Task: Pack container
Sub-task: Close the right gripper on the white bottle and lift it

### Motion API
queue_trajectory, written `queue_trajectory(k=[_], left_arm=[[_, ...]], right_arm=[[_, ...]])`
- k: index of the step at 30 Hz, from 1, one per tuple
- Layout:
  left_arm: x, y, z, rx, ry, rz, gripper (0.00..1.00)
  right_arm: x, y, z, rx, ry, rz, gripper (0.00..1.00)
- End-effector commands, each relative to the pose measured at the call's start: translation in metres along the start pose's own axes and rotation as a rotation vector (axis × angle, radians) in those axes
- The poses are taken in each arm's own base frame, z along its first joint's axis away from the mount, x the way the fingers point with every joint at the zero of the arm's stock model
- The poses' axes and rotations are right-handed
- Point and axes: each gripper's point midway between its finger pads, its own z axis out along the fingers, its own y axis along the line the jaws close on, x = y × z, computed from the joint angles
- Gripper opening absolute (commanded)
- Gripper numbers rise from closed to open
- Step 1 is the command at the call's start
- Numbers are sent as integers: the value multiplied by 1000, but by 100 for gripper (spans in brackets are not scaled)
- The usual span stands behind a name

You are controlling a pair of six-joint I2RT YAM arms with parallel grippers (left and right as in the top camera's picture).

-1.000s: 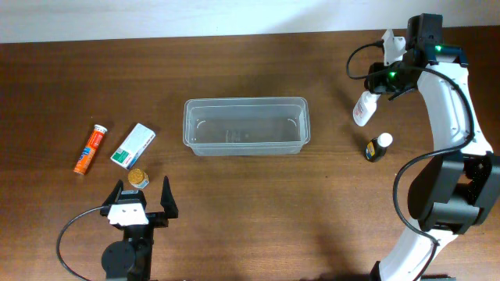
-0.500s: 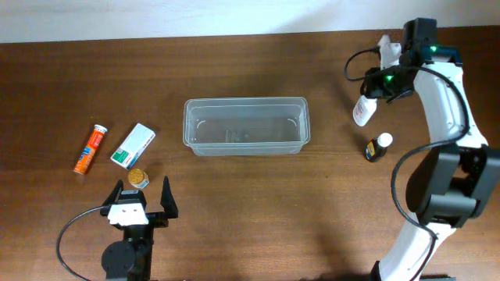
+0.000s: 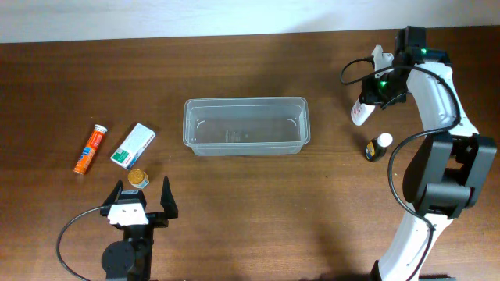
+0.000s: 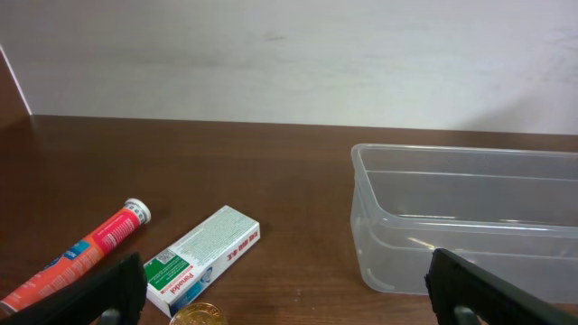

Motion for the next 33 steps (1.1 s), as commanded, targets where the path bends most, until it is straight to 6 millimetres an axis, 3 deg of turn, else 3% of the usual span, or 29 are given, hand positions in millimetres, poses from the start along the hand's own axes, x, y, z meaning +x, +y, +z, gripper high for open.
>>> queue_trajectory(k=[1, 9, 18, 23, 27, 33], left_arm=[[2, 3, 0, -13, 2, -9, 99], [2, 3, 0, -13, 2, -9, 100], [2, 3, 0, -13, 2, -9, 99], [2, 3, 0, -13, 2, -9, 99], [2, 3, 0, -13, 2, -9, 99], [2, 3, 0, -13, 2, -9, 100]], right_arm=[[-1, 5, 1, -13, 3, -9, 20], [-6, 9, -12, -23, -16, -12, 17], [-33, 41, -97, -106, -152, -48, 17], [-34, 79, -142, -198, -204, -95, 17], [-28, 119, -164, -272, -227, -161, 17], [-16, 182, -167, -336, -212, -286, 17]])
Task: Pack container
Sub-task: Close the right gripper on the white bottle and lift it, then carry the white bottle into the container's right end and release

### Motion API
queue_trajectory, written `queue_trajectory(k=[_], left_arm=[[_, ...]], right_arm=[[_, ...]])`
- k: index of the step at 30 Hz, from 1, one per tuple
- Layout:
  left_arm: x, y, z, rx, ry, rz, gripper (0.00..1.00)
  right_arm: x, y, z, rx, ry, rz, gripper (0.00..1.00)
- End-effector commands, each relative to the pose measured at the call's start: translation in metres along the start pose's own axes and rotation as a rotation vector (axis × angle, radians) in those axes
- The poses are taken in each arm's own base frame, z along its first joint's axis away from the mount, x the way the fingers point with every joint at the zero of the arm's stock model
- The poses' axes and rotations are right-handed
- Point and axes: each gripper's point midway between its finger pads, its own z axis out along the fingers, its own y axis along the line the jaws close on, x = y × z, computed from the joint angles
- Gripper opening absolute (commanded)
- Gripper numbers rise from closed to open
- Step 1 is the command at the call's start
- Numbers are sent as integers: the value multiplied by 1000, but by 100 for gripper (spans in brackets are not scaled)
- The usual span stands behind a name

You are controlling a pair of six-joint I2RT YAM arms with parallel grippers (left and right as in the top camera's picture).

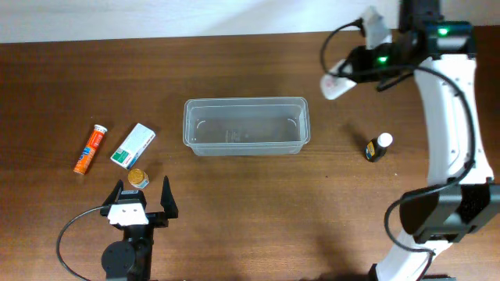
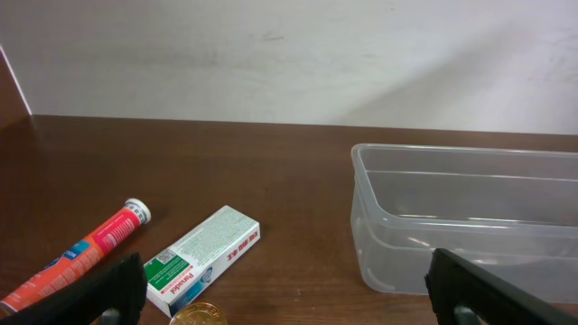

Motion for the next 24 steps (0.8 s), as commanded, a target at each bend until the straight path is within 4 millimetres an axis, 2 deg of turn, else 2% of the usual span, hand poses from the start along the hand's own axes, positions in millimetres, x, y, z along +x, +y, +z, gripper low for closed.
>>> queue_trajectory(k=[1, 4, 10, 17, 24], left_arm=[[2, 3, 0, -14, 1, -9, 99], [2, 3, 0, -14, 2, -9, 99], [2, 3, 0, -14, 1, -9, 99], [2, 3, 0, -14, 1, -9, 99], [2, 3, 0, -14, 2, -9, 99]], right_arm=[[-5, 54, 2, -89, -10, -97, 17], [1, 72, 20, -49, 38, -149, 17], [14, 89, 53, 136, 120, -207, 18], [22, 86, 74, 228, 153, -141, 18], [37, 69, 105, 280, 170, -7, 18]])
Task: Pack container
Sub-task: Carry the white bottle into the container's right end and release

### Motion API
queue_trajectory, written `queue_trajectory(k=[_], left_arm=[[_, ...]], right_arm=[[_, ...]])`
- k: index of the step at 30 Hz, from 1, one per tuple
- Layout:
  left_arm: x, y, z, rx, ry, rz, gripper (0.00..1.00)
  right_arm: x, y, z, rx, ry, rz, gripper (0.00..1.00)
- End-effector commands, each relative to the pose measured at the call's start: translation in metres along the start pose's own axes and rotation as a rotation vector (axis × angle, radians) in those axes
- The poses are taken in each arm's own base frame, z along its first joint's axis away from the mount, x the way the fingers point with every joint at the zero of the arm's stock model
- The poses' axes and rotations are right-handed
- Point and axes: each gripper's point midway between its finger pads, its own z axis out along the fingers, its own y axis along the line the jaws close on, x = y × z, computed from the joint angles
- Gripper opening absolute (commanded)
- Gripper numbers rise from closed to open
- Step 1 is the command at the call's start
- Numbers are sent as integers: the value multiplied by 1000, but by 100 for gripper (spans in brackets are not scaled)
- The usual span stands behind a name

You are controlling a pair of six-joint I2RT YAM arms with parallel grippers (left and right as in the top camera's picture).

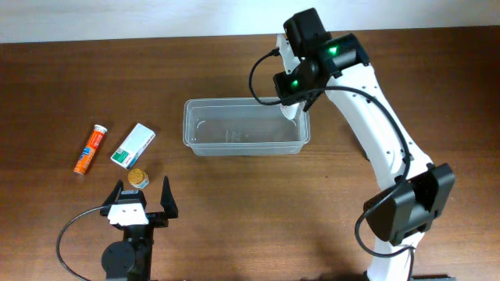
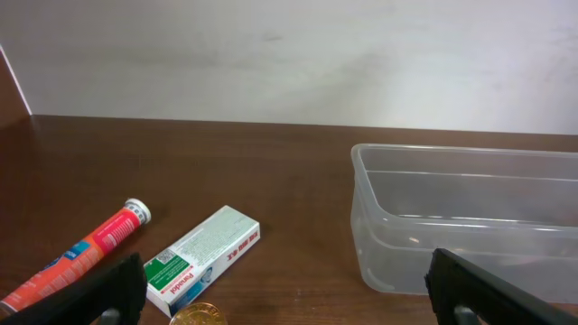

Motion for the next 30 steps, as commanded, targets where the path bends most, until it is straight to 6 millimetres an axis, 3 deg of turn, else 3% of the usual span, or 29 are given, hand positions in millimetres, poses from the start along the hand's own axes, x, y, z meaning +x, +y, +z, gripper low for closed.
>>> queue_trajectory(k=[1, 6, 15, 30], left_arm=[[2, 3, 0, -13, 1, -9, 99], [2, 3, 0, -13, 1, -9, 99], [2, 3, 0, -13, 1, -9, 99], [2, 3, 0, -13, 1, -9, 99]], right_arm=[[11, -7, 23, 46, 34, 101, 18], [23, -11, 50, 58, 50, 167, 18], [28, -15, 81, 69, 20, 232, 18], [25, -25, 91, 114, -26, 287, 18]])
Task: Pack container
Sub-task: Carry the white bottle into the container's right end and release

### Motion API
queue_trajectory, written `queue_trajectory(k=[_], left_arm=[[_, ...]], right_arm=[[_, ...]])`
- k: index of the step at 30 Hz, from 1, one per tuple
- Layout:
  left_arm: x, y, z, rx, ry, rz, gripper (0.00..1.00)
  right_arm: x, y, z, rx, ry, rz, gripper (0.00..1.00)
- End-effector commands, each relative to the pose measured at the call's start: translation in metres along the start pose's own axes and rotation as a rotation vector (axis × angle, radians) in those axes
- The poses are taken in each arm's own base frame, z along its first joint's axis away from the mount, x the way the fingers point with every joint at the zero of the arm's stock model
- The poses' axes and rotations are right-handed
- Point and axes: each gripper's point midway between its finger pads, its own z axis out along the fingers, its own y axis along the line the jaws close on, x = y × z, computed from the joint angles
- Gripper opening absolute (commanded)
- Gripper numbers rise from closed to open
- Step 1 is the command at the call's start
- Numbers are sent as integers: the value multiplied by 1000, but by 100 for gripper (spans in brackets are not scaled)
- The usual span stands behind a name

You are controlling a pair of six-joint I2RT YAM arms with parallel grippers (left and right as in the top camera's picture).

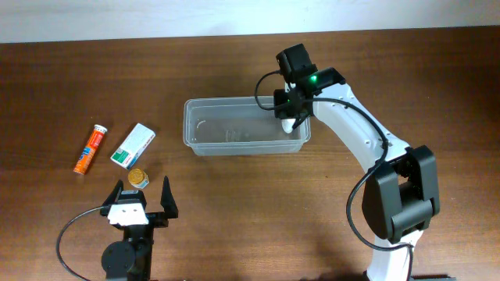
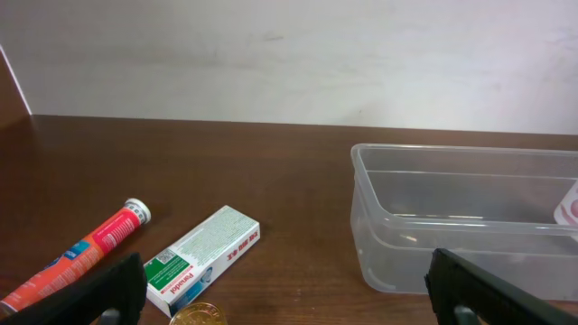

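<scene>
A clear plastic container (image 1: 234, 126) lies in the middle of the table and also shows in the left wrist view (image 2: 452, 217). My right gripper (image 1: 290, 117) reaches down into its right end, shut on a white tube with pink print (image 1: 289, 123), whose tip shows through the container wall (image 2: 570, 204). On the left lie an orange tube (image 1: 90, 148), a green-and-white box (image 1: 133, 145) and a small gold-lidded jar (image 1: 138, 178). My left gripper (image 1: 142, 195) rests open just in front of the jar, holding nothing.
The right arm (image 1: 359, 133) stretches from the lower right across the table to the container. The back wall (image 2: 289, 54) runs behind the table. The dark left table edge (image 2: 11, 86) shows in the left wrist view.
My right gripper with the white tube has gone from above the container's back right corner down into its right end. The left gripper and the items on the left have not moved.
My right gripper held the white tube at the far right of the table, beside a small dark bottle. Then it held it higher, right of the container, then at the container's back right corner. Now the tube is inside the right end.
</scene>
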Motion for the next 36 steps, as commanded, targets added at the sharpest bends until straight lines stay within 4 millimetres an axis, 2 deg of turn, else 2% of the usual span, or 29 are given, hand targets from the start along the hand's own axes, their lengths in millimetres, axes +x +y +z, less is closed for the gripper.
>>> queue_trajectory(k=[1, 8, 10, 15, 24, 29, 36], left_arm=[[2, 3, 0, -13, 1, -9, 99], [2, 3, 0, -13, 2, -9, 100], [2, 3, 0, -13, 2, -9, 99], [2, 3, 0, -13, 1, -9, 99], [2, 3, 0, -13, 2, -9, 99], [2, 3, 0, -13, 2, -9, 100], [2, 3, 0, -13, 2, -9, 100]], right_arm=[[-2, -3, 0, 28, -19, 21, 18], [-1, -4, 3, 28, -19, 21, 19], [-1, -4, 4, 27, -20, 21, 30], [-1, -3, 4, 26, -23, 20, 48], [-8, -6, -2, 23, -36, 29, 50], [-17, -5, -21, 14, -52, 14, 51], [-38, -7, -80, 11, -83, 0, 60]])
